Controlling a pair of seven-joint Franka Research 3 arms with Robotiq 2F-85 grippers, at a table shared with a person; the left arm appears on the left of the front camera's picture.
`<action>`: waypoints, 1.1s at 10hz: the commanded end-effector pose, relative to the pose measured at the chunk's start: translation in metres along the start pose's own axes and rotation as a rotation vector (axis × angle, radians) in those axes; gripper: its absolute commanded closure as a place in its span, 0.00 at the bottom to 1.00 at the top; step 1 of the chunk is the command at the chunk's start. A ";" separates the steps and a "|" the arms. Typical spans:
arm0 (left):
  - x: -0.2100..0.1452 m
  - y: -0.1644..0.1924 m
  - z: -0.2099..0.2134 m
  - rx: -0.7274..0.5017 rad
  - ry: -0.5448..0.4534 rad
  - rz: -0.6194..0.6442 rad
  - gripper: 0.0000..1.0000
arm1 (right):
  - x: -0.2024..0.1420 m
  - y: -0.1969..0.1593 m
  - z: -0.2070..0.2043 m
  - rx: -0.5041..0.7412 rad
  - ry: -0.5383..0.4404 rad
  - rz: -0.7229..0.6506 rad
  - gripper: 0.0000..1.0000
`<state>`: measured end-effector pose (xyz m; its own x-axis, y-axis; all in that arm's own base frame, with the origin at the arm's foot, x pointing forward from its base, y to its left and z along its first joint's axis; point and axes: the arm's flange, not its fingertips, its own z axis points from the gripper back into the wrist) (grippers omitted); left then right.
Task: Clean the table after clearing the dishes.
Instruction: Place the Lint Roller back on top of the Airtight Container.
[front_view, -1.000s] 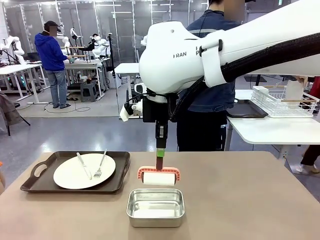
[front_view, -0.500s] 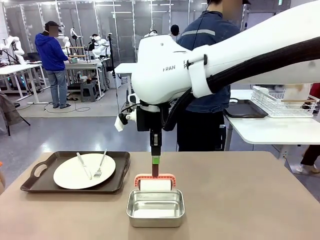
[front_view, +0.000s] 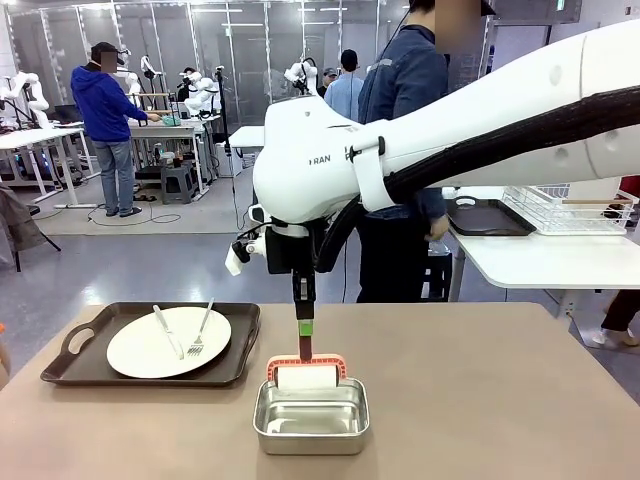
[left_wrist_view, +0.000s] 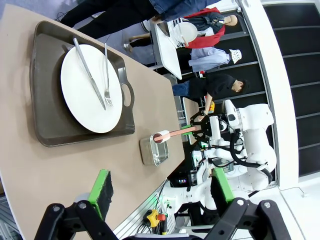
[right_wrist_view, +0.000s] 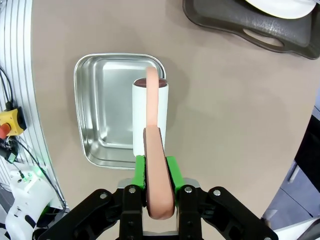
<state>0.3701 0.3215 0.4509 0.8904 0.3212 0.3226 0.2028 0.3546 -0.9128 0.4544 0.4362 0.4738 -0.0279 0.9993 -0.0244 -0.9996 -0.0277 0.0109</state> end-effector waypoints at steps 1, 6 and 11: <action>-0.001 -0.001 0.003 0.003 -0.002 -0.001 0.00 | 0.002 -0.001 -0.006 0.028 0.010 0.005 0.78; -0.001 -0.001 0.003 0.003 -0.002 -0.001 0.00 | 0.000 -0.014 -0.041 0.052 -0.032 0.013 0.78; -0.001 -0.001 0.003 0.003 -0.002 -0.001 0.00 | -0.003 -0.024 -0.049 0.064 -0.043 0.020 0.59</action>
<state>0.3701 0.3215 0.4509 0.8904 0.3212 0.3226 0.2028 0.3545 -0.9128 0.4750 0.4342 0.4244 -0.0240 0.9996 -0.0135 -0.9958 -0.0227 0.0885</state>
